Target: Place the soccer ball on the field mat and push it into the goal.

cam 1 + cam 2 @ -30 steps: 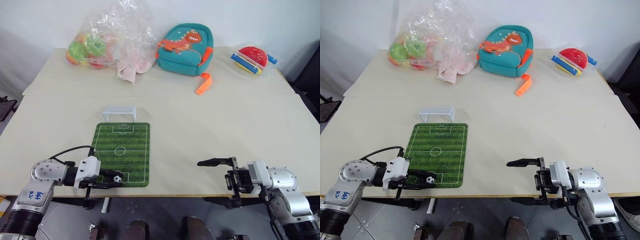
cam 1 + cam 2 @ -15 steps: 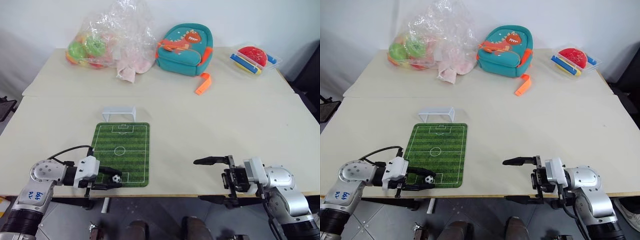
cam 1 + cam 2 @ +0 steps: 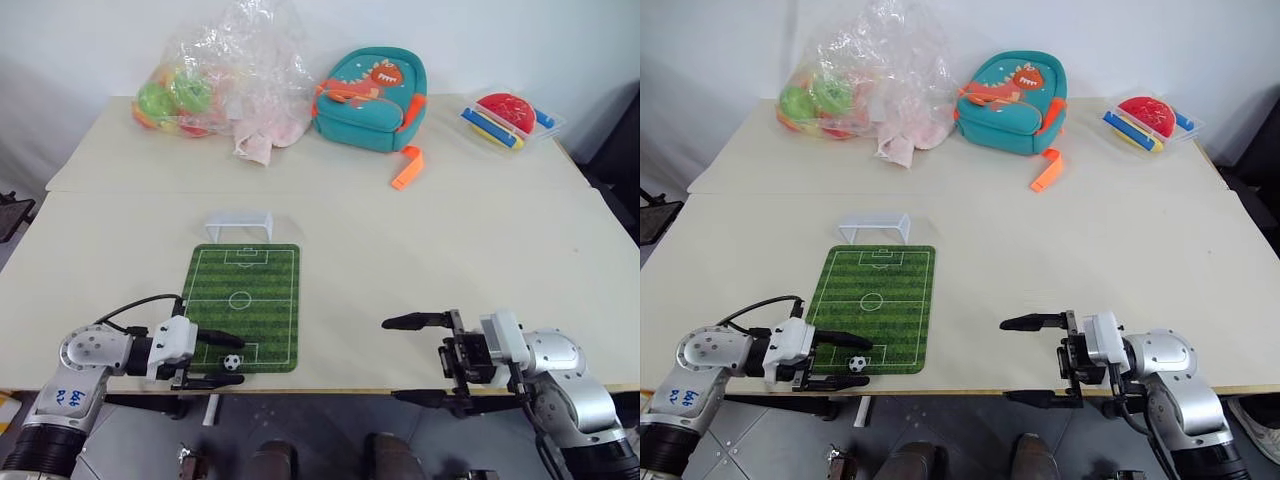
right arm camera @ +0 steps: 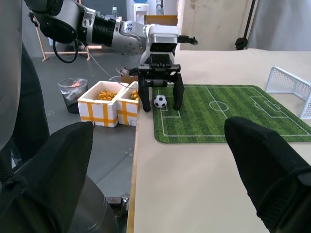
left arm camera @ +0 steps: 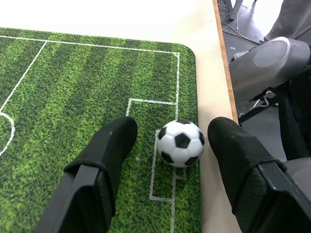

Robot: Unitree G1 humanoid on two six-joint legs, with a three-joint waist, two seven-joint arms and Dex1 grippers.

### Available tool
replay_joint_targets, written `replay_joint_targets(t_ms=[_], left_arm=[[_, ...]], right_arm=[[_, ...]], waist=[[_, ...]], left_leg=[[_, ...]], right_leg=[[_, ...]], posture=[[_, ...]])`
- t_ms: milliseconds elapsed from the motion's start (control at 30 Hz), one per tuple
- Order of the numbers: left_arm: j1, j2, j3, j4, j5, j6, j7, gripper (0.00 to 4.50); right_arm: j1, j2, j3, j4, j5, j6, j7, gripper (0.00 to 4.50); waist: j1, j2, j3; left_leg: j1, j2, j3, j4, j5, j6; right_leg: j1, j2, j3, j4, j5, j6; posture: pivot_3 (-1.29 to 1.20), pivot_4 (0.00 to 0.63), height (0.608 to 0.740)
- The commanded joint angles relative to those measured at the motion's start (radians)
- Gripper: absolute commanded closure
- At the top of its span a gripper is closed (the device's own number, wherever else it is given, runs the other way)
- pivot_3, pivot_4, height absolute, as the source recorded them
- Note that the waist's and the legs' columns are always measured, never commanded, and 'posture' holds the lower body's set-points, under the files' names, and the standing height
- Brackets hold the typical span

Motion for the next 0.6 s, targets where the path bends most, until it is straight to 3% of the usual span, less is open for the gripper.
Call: replay_joint_targets(t_ms=[33, 267, 600], left_arm=[[0.012, -0.006, 0.041, -0.041, -0.032, -0.007, 0.019, 1.47], [0.041, -0.027, 0.113, -0.133, -0.117, 0.061, 0.079, 1.47], [0.318, 0.091, 0.376, -0.286, -0.221, 0.122, 0.001, 1.47]], right_arm=[[0.000, -0.003, -0.008, -0.036, 0.030, 0.014, -0.002, 0.00], [0.013, -0.002, -0.005, -0.059, 0.036, 0.042, -0.007, 0.00], [0.030, -0.033, -0.021, -0.057, 0.050, 0.075, 0.017, 0.00]], waist=[[0.000, 0.000, 0.000], [0.000, 0.000, 0.000], [0.002, 0.000, 0.000]], left_leg=[[0.000, 0.000, 0.000, 0.000, 0.000, 0.000], [0.000, 0.000, 0.000, 0.000, 0.000, 0.000], [0.000, 0.001, -0.002, -0.001, -0.001, 0.000]], right_leg=[[0.000, 0.000, 0.000, 0.000, 0.000, 0.000], [0.000, 0.000, 0.000, 0.000, 0.000, 0.000], [0.000, 0.000, 0.001, -0.006, 0.000, 0.000]], posture=[[0.00, 0.150, 0.740], [0.00, 0.150, 0.740], [0.00, 0.150, 0.740]])
